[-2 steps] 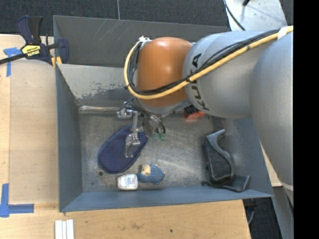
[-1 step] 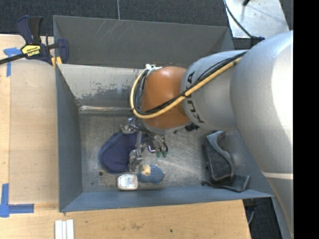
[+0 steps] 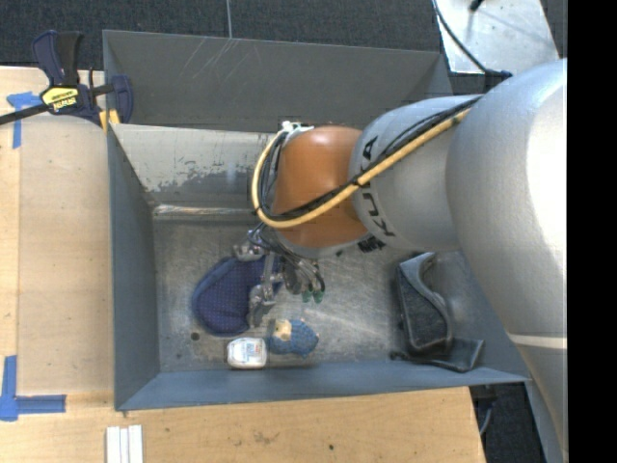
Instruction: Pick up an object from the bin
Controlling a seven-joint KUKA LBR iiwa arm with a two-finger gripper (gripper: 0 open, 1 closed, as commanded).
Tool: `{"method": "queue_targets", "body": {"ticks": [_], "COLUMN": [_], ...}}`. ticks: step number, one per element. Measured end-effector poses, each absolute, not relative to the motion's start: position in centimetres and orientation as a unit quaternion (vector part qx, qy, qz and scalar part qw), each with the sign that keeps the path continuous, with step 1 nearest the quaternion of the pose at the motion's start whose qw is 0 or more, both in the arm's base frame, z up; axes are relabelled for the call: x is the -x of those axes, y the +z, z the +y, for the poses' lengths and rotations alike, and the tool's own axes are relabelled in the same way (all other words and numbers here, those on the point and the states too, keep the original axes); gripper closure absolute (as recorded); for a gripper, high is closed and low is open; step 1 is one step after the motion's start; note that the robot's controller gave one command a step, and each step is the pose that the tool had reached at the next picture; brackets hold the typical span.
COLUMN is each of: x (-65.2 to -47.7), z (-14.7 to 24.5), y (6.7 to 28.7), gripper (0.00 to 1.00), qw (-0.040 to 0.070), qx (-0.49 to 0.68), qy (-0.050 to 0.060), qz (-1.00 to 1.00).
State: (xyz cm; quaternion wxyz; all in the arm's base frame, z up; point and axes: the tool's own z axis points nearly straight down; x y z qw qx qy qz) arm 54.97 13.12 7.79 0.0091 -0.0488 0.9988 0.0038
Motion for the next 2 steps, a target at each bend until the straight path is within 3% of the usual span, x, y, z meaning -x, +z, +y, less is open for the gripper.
{"method": "queue_targets", "body": {"ticks": [1,2], "x": [-54.63,-54.52], "z": [13.72,13.67], "y": [24.73,24.41], "gripper": [1.00,0.00], "qw": [0.006,0.002], "qx": [0.258,0.257], "qy": [0.000,0.000], "qz": [0.966,0.966]}}
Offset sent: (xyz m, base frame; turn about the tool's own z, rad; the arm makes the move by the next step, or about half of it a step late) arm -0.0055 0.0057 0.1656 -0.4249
